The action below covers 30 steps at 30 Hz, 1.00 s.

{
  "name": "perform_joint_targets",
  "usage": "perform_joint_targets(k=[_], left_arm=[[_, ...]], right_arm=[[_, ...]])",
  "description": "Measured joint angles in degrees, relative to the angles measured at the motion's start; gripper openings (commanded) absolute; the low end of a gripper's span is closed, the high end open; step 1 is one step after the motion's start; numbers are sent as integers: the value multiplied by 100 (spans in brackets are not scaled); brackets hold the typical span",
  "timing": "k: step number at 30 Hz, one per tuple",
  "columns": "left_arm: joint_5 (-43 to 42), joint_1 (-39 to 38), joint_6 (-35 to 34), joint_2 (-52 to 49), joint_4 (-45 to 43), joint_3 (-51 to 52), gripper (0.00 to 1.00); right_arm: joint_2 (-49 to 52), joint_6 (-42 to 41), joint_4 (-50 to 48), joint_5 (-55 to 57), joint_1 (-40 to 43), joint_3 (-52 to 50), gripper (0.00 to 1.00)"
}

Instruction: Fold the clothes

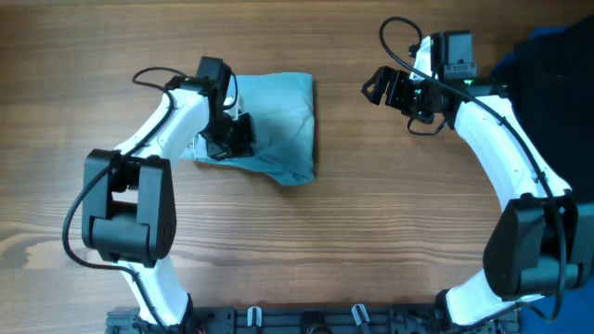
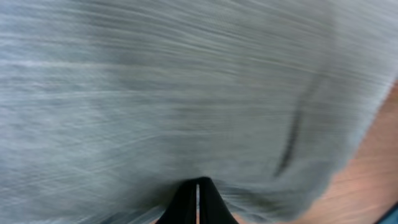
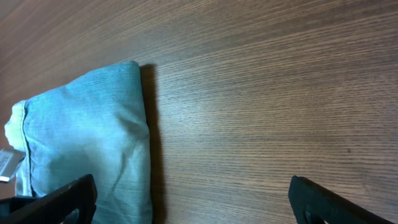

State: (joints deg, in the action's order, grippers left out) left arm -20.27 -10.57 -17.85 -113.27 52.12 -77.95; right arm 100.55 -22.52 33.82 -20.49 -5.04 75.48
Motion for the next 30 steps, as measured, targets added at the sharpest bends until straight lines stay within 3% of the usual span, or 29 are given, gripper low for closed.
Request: perform_joint_targets(k=[6, 12, 17, 25, 30], left_arm=[[17, 334, -136, -4, -544, 527, 4], [-225, 400, -177, 505, 330, 2, 4], [767, 734, -407, 1403, -195, -474, 5], [1475, 953, -439, -232, -186, -472, 4], [2120, 1012, -457, -308, -7, -584, 4]], right_arm=[[0, 2, 0, 0, 0, 0, 100], [0, 2, 2, 0, 0, 0, 100], [0, 0, 0, 0, 0, 0, 99], [0, 0, 0, 0, 0, 0, 100], [0, 2, 2, 0, 0, 0, 100]])
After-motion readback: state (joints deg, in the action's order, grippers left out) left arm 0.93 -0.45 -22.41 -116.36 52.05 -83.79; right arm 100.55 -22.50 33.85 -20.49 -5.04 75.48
